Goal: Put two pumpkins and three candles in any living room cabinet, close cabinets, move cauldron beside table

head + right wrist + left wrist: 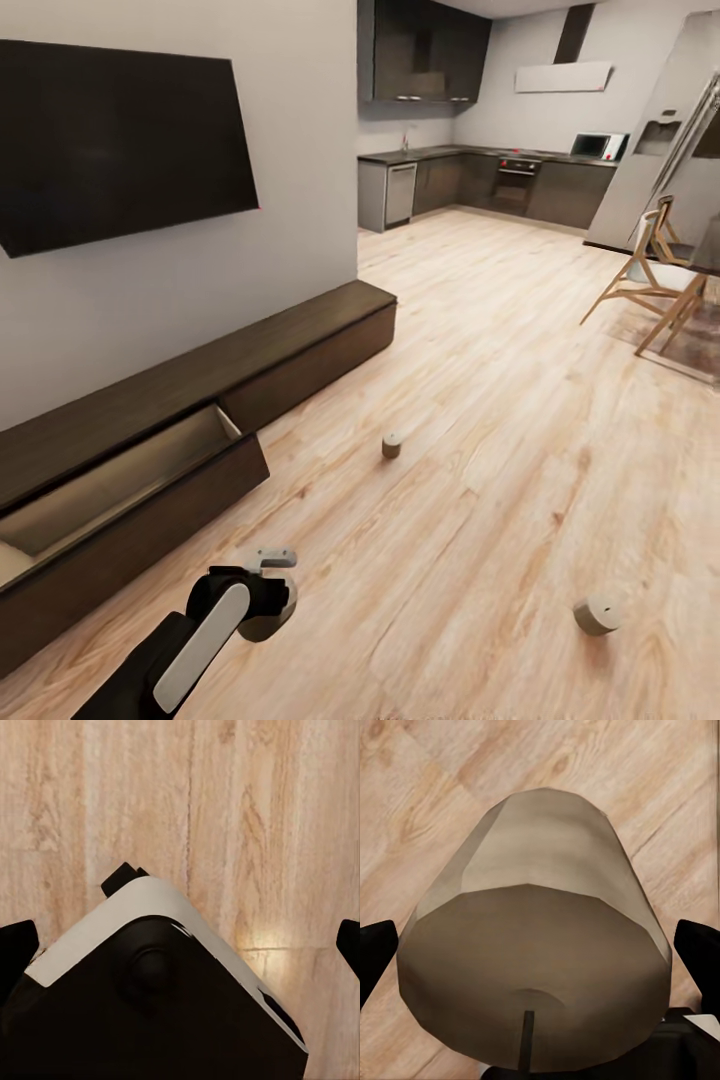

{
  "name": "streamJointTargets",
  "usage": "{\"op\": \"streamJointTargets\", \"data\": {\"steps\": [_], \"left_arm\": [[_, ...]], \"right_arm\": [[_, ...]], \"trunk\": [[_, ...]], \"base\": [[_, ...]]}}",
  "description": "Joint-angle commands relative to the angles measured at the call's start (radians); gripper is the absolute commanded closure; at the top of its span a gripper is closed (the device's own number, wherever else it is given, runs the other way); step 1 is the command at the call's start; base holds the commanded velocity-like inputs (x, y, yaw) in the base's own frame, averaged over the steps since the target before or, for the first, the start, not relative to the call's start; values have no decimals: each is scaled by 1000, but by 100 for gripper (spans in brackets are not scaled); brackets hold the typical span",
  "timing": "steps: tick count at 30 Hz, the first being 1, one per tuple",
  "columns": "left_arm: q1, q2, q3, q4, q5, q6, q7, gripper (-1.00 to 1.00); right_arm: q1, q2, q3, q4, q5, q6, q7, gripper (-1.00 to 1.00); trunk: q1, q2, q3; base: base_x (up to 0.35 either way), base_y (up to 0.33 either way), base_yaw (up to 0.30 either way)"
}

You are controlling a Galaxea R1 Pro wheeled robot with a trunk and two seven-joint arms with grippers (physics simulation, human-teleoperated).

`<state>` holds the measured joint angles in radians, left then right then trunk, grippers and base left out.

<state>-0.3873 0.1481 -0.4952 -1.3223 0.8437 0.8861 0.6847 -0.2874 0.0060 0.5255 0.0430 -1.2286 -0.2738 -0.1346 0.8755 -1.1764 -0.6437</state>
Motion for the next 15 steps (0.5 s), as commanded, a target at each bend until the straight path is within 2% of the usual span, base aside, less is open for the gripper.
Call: {"op": "streamJointTargets", "data": {"steps": [1,4,6,9,10,11,13,15], "left_arm": [[-1,1,-2,-1,10,0,10,100],[-1,0,-3,-2,11,1,10,100],[-1,-1,-4,-2,11,1,10,100],[-1,-1,-6,-2,11,1,9,100],[0,-1,-9,-9,12,1,8,100],[0,-1,-11,-12,13,2,8,100],[1,-1,-18,-18,14,7,7,100],[2,-2,-22,-21,15,11,6,100]], "right_arm": [[-1,0,5,3,-3,0,24,-100],[-1,0,3,4,-4,7,98,-100],[-1,-8,3,4,-4,15,120,-100],[-1,-25,0,1,-5,94,132,-100],[-1,-57,-1,-10,-23,180,139,-100],[-1,-68,-1,-15,-32,199,142,-100],[-1,-112,0,-41,-69,255,149,-100],[-2,-138,0,-76,-93,289,152,-100]], "trunk": [[0,-1,-2],[0,-1,-4],[0,-1,-6],[0,-1,-8],[0,-1,-9],[0,-1,-9],[0,-1,-11],[0,-1,-12]], "base": [[0,0,-255],[0,0,-255],[0,0,-255],[0,0,-255],[0,0,-256],[0,0,-256],[0,0,-257],[0,0,-257]]}}
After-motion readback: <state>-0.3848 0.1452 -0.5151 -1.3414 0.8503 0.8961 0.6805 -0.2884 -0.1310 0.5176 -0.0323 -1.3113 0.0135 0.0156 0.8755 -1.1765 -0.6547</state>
